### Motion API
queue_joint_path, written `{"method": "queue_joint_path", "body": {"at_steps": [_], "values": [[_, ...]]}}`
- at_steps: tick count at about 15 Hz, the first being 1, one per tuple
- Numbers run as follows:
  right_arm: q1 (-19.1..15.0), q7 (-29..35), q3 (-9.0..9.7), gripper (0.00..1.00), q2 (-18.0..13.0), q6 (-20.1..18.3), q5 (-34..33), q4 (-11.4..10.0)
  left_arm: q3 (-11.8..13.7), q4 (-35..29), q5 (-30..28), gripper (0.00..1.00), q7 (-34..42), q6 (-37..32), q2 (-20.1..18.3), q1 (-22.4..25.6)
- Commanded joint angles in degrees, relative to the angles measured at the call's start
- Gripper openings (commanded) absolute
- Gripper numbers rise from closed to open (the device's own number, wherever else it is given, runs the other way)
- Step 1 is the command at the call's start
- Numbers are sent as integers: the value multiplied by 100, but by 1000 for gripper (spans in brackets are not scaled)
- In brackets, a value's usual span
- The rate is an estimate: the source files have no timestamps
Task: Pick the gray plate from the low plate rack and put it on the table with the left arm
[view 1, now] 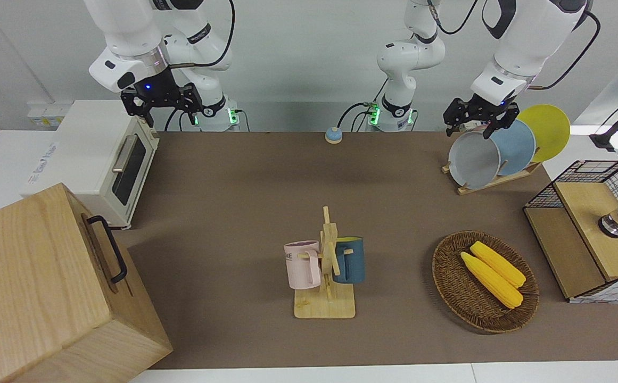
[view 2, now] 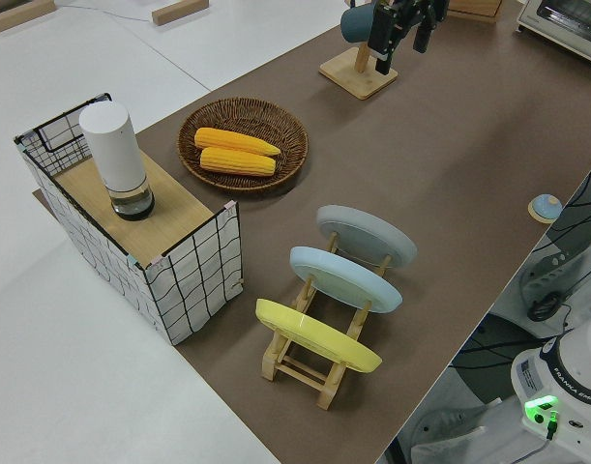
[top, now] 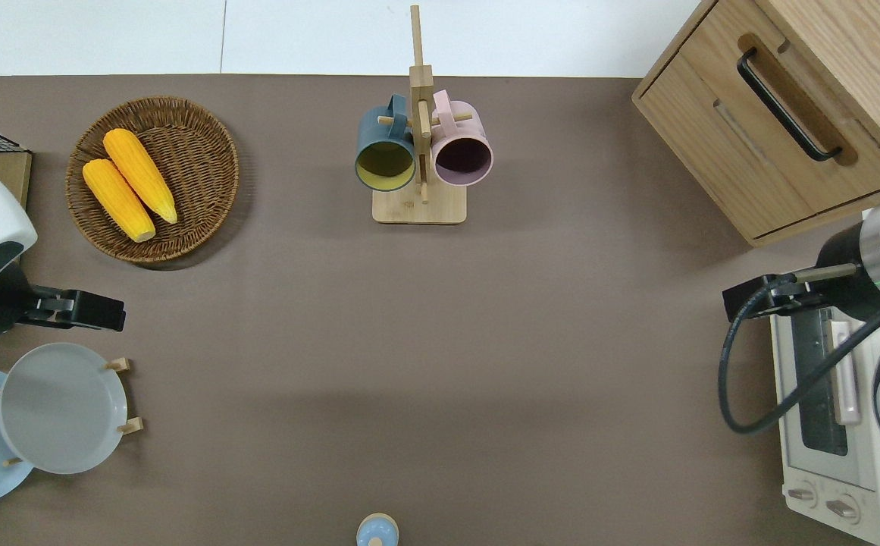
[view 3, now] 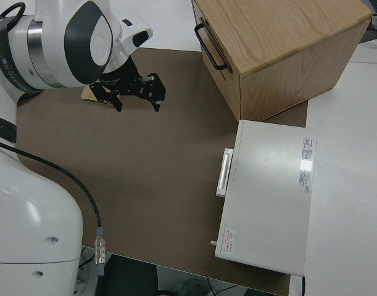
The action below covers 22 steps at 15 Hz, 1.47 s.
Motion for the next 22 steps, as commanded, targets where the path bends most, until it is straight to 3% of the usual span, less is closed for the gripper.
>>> {"method": "queue_joint_path", "body": {"at_steps": [1, 11, 15, 22], "values": [[-139, 68, 123, 983, -12, -66, -37, 43, -8, 43, 177, 995, -71, -97, -11, 8], [-139, 68, 123, 983, -12, -66, -37, 35, 35, 7, 188, 993, -71, -238, -28, 61], [-139, 68, 123, 983, -12, -66, -37, 43, 53, -106, 477, 993, -89, -370, -142, 131], [-139, 68, 115, 983, -12, -66, -37, 43, 123, -695, 495, 991, -115, -239, -555, 482]]}}
